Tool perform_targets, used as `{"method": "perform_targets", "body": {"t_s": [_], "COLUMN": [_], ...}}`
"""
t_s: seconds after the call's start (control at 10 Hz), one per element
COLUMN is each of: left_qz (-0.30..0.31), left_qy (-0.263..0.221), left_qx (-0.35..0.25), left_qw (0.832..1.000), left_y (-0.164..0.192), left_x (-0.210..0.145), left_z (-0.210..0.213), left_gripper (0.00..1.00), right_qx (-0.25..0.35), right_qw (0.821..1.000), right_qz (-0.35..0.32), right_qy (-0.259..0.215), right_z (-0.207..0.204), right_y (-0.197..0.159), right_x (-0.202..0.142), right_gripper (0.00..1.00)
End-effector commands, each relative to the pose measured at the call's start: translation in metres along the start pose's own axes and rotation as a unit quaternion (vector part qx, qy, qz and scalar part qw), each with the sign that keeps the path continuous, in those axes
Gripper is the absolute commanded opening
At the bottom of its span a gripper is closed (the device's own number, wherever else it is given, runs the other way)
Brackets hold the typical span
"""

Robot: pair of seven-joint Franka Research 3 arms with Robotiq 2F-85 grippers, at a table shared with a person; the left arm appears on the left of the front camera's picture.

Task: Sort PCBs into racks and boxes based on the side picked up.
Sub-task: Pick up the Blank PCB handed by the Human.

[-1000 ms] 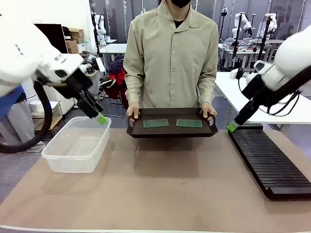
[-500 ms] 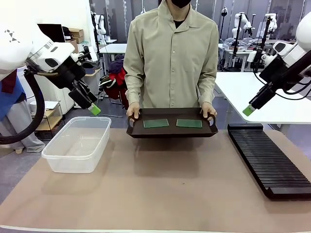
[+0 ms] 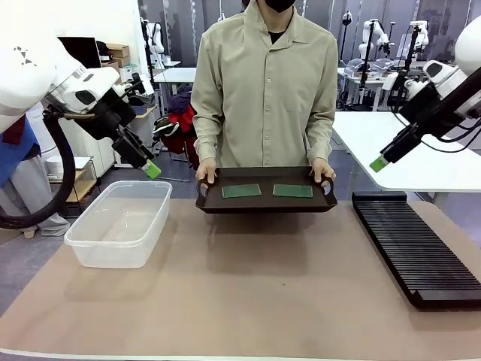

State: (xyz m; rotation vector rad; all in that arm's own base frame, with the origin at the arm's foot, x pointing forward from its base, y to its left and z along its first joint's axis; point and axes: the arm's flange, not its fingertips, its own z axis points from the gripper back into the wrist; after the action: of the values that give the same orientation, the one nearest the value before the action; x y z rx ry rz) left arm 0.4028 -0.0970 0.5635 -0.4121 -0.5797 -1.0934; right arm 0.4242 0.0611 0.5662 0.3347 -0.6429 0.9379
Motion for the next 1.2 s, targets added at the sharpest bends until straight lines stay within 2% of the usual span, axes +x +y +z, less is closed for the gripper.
{"method": "perform_targets", "body": {"t_s": [0.0, 0.2, 0.6, 0.8, 1.0, 1.1], "left_qz": [0.016, -0.025, -0.120, -0.128, -0.087, -0.121], "left_qy": [-0.061, -0.088, -0.074, -0.065, -0.037, -0.072], "left_qx": [-0.023, 0.017, 0.054, 0.067, 0.075, 0.054], "left_qw": [0.998, 0.996, 0.989, 0.987, 0.993, 0.989], "left_y": [0.018, 0.019, 0.007, 0.003, 0.004, 0.003], "left_x": [0.003, 0.001, 0.009, 0.012, 0.012, 0.020], "left_z": [0.016, 0.037, 0.058, 0.060, 0.053, 0.063], "left_gripper": [1.00, 1.00, 1.00, 1.00, 1.00, 1.00], "right_qx": [-0.014, -0.030, -0.063, -0.063, -0.063, -0.063], "right_qw": [0.997, 0.995, 0.990, 0.990, 0.991, 0.991], "right_qz": [0.019, 0.033, 0.049, 0.050, 0.042, 0.042], "right_qy": [-0.073, -0.093, -0.119, -0.116, -0.110, -0.110], "right_z": [0.003, 0.018, 0.050, 0.057, 0.060, 0.060], "right_y": [-0.022, -0.030, -0.039, -0.041, -0.036, -0.036], "right_x": [0.004, 0.012, 0.027, 0.032, 0.033, 0.033], "right_gripper": [1.00, 1.00, 1.00, 1.00, 1.00, 1.00]}}
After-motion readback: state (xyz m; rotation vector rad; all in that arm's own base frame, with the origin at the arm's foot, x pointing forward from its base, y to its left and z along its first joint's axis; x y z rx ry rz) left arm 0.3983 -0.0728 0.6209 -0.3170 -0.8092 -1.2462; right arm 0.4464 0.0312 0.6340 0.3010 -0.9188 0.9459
